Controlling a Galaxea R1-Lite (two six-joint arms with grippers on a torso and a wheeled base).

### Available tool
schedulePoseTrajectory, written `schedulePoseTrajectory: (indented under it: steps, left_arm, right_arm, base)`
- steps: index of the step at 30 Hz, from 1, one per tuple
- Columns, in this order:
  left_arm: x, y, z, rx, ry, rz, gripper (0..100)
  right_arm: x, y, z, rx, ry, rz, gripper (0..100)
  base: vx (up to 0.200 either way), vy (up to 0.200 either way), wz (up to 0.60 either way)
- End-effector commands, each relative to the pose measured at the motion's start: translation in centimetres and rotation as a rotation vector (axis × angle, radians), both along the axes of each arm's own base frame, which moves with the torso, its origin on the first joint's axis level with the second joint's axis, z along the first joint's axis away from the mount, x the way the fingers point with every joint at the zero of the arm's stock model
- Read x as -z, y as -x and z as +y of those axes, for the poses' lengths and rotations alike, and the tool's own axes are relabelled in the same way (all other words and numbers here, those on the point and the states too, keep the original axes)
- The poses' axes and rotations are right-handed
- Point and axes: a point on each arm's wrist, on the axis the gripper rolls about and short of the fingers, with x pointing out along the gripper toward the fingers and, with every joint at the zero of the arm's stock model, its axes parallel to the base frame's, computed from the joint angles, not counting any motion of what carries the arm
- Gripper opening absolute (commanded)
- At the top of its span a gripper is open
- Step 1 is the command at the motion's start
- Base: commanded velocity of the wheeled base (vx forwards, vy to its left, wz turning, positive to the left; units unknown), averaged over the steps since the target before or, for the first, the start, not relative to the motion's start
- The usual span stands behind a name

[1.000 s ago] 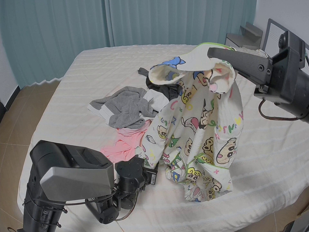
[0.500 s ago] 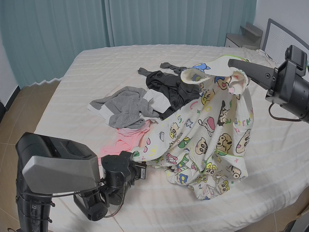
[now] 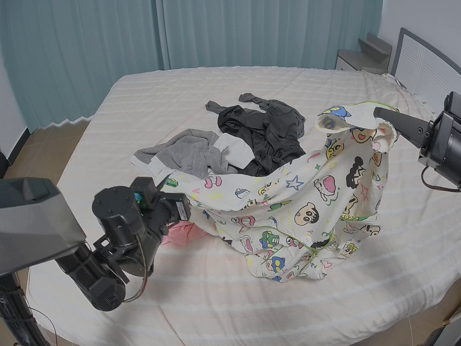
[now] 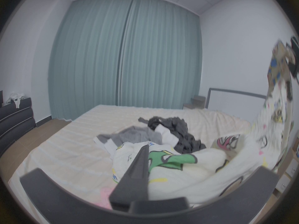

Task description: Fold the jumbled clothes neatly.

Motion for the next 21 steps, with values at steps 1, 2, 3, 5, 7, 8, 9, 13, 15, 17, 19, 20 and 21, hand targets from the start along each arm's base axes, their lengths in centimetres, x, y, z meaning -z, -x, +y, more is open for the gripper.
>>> schedulePoseTrajectory:
  steps: [1, 2, 3, 5, 7, 8, 9, 13, 15, 17, 19, 20, 21]
  left_arm:
    - [-5.4, 1.6, 1.3, -0.009, 0.093, -0.158, 0]
    - [-6.0, 1.7, 1.4, -0.011, 0.100, -0.168, 0]
    - [-7.0, 2.0, 1.6, -0.012, 0.109, -0.182, 0]
    - [-9.0, 2.5, 2.0, -0.015, 0.114, -0.191, 0]
    - [-9.9, 2.9, 2.2, -0.014, 0.111, -0.186, 0]
    - [-11.4, 3.7, 2.6, -0.011, 0.101, -0.171, 0]
    - [-11.4, 3.7, 2.6, -0.011, 0.101, -0.171, 0]
    - [-16.0, 5.9, 3.9, -0.004, 0.105, -0.173, 0]
    - [-16.9, 7.0, 4.5, -0.003, 0.103, -0.170, 0]
    - [-17.1, 7.8, 5.0, 0.000, 0.098, -0.162, 0]
    - [-17.0, 8.2, 5.2, 0.004, 0.097, -0.157, 0]
    - [-16.7, 8.7, 5.2, 0.016, 0.093, -0.149, 0]
    - [-16.2, 9.4, 5.1, 0.036, 0.087, -0.136, 0]
  right_arm:
    - [-0.6, 0.5, -1.2, 0.049, -0.014, -0.031, 0]
    - [-0.7, 0.6, -1.3, 0.049, -0.017, -0.038, 0]
    - [-1.0, 0.8, -1.3, 0.047, -0.022, -0.049, 0]
    - [-1.4, 1.4, -1.6, 0.047, -0.030, -0.068, 0]
    - [-1.5, 1.5, -1.6, 0.049, -0.033, -0.075, 0]
    - [-2.0, 1.6, -1.7, 0.048, -0.042, -0.090, 0]
    - [-2.0, 1.6, -1.7, 0.048, -0.042, -0.090, 0]
    - [-4.5, 2.3, -1.9, 0.036, -0.114, -0.144, 0]
    - [-5.2, 2.8, -1.9, 0.015, -0.153, -0.139, 0]
    - [-5.1, 2.8, -1.7, 0.000, -0.159, -0.123, 0]
    - [-4.9, 2.8, -1.7, -0.001, -0.159, -0.118, 0]
    - [-4.9, 2.7, -1.7, -0.002, -0.161, -0.112, 0]
    - [-4.7, 2.7, -1.6, -0.008, -0.168, -0.098, 0]
  base:
    - [0.000, 0.000, 0.00]
    - [0.000, 0.000, 0.00]
    - [0.000, 0.000, 0.00]
    - [0.000, 0.000, 0.00]
    - [0.000, 0.000, 0.00]
    - [0.000, 0.000, 0.00]
    - [0.000, 0.000, 0.00]
    - [0.000, 0.000, 0.00]
    - [0.000, 0.000, 0.00]
    - [0.000, 0.000, 0.00]
    - [0.000, 0.000, 0.00]
    - [0.000, 0.000, 0.00]
    - [0.000, 0.000, 0.00]
